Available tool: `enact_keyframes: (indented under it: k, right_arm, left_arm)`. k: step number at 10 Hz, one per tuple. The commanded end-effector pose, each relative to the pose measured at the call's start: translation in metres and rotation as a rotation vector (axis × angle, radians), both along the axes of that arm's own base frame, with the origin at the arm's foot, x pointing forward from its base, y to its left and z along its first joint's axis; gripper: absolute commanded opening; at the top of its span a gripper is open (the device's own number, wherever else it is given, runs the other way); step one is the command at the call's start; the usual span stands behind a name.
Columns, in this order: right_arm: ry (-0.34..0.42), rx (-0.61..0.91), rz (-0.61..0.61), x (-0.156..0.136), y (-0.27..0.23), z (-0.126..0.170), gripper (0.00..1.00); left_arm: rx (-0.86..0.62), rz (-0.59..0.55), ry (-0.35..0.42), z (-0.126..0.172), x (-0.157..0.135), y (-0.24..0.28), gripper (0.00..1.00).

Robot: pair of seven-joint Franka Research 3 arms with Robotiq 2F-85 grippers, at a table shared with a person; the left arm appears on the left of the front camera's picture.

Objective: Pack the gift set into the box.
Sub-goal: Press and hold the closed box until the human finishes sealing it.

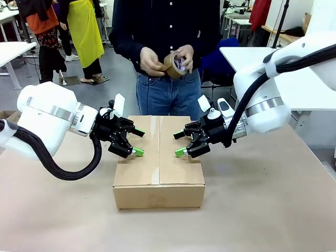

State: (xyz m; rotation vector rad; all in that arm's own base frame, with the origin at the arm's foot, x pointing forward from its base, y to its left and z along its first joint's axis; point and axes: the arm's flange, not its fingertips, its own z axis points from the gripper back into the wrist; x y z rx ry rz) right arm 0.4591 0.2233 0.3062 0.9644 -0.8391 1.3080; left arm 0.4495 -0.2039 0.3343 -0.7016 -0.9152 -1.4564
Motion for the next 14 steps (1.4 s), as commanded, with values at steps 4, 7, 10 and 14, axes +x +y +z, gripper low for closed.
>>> enact_keyframes:
  k: [4,7,10,14]
  right_arm:
    - [0.001,-0.008,0.0,-0.0002,0.0,-0.0022,1.0]
    - [0.001,-0.008,0.0,-0.0002,0.0,-0.0022,1.0]
    - [0.001,-0.008,0.0,-0.0002,0.0,-0.0022,1.0]
    - [0.001,-0.008,0.0,-0.0002,0.0,-0.0022,1.0]
  left_arm:
    - [0.003,-0.001,0.005,-0.0027,-0.0013,-0.0015,1.0]
    - [0.003,-0.001,0.005,-0.0027,-0.0013,-0.0015,1.0]
    - [0.003,-0.001,0.005,-0.0027,-0.0013,-0.0015,1.0]
    - [0.003,-0.001,0.005,-0.0027,-0.0013,-0.0015,1.0]
